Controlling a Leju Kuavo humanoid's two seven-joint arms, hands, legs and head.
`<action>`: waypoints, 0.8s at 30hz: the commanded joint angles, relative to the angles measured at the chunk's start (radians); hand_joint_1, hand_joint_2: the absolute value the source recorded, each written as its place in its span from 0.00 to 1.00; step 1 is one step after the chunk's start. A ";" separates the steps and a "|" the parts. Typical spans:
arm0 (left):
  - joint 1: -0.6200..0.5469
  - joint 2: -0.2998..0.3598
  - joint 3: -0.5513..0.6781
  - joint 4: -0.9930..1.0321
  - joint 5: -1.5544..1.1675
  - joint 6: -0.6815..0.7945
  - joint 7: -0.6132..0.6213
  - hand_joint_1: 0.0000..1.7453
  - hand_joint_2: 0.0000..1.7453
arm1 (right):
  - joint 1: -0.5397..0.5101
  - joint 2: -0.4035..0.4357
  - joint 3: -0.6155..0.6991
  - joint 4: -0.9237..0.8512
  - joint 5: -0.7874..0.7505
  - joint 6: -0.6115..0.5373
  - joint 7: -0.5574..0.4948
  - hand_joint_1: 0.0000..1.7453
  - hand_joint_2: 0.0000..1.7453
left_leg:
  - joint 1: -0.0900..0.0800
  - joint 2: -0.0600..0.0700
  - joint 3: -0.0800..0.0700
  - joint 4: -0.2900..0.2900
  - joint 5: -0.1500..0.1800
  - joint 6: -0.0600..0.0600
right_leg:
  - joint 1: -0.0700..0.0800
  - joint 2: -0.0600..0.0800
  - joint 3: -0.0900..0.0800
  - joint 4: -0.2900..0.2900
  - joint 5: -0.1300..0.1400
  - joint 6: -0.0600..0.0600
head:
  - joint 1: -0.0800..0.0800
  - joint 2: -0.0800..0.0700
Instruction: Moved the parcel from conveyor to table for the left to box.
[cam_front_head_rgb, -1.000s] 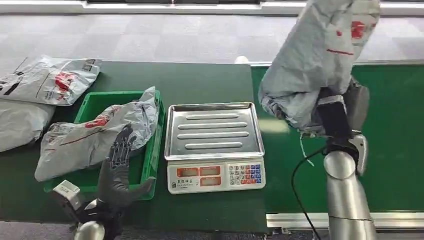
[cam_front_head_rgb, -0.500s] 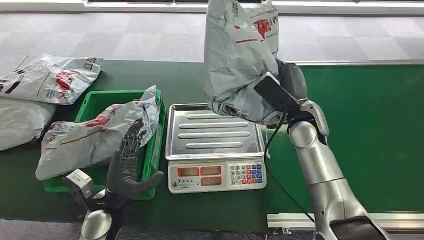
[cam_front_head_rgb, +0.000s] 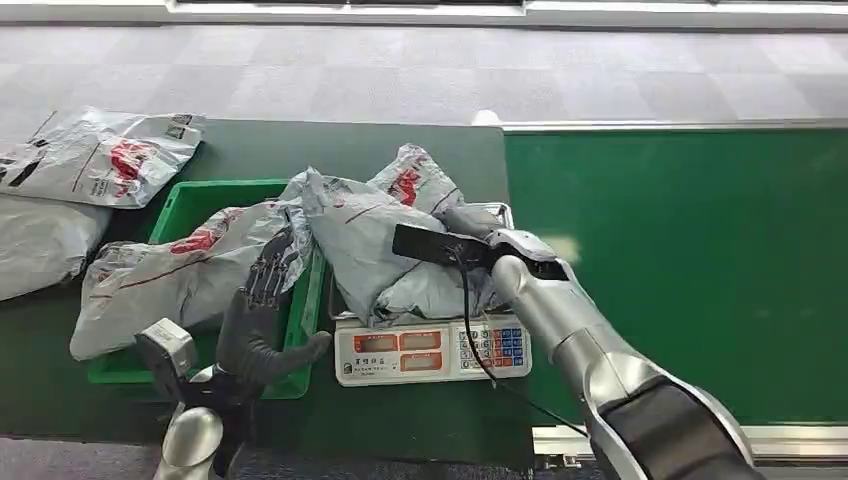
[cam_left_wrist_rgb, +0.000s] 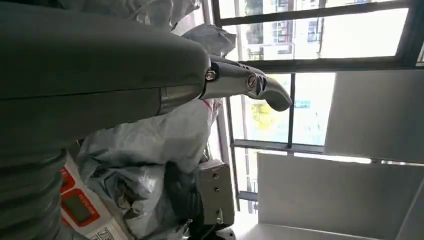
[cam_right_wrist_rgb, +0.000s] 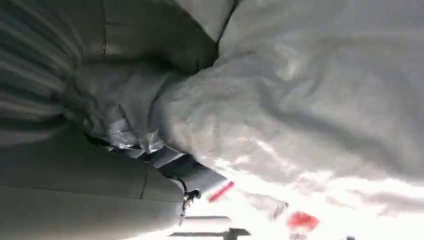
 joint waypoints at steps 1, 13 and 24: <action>-0.010 0.022 0.037 0.020 0.003 0.023 0.009 0.00 1.00 | -0.084 0.028 0.111 0.159 -0.013 0.077 -0.066 0.00 1.00 | -0.001 0.003 0.001 -0.001 0.000 0.000 | -0.001 0.002 0.000 0.000 0.000 0.000 | 0.000 0.000; -0.004 0.024 0.035 0.012 0.004 0.028 0.005 0.00 1.00 | -0.080 0.021 0.086 0.144 -0.079 0.143 -0.147 0.00 1.00 | -0.001 0.003 0.002 -0.002 0.000 0.000 | 0.000 0.001 0.001 -0.002 0.001 0.000 | 0.000 0.000; -0.100 0.007 -0.012 -0.096 -0.166 0.185 0.042 0.00 1.00 | 0.030 -0.018 -0.109 -0.195 -0.251 -0.196 -0.191 0.00 1.00 | 0.000 -0.002 -0.001 0.000 0.001 0.000 | 0.001 -0.003 -0.001 0.000 0.000 0.000 | 0.000 0.000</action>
